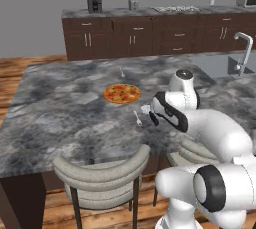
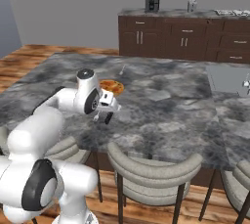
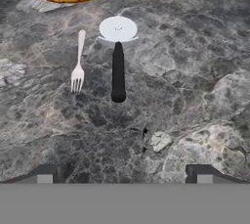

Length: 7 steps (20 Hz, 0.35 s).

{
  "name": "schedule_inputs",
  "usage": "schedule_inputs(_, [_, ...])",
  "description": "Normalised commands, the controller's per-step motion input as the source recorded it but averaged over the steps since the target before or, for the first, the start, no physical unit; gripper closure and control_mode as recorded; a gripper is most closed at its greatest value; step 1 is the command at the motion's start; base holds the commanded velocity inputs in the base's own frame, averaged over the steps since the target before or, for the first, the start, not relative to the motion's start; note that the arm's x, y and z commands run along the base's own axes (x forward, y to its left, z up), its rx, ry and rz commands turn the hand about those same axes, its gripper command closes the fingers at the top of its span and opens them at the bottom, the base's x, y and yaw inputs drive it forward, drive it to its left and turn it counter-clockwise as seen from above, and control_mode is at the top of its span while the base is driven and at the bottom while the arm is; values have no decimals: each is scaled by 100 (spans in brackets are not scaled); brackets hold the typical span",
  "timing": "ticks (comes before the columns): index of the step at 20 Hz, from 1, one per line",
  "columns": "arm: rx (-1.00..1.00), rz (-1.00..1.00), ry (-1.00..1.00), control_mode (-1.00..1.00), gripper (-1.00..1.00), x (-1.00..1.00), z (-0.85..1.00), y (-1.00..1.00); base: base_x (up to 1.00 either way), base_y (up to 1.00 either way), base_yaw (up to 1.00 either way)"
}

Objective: Take the pizza cutter from the drawer on the right and place it on the dining counter for cutting.

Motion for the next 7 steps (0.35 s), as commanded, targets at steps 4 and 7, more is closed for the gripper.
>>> schedule_inputs(4, [0,0,0,-100,-100,-100,82,5,0,0,0])
schedule_inputs(7, [0,0,0,-100,-100,-100,70,3,0,0,0])
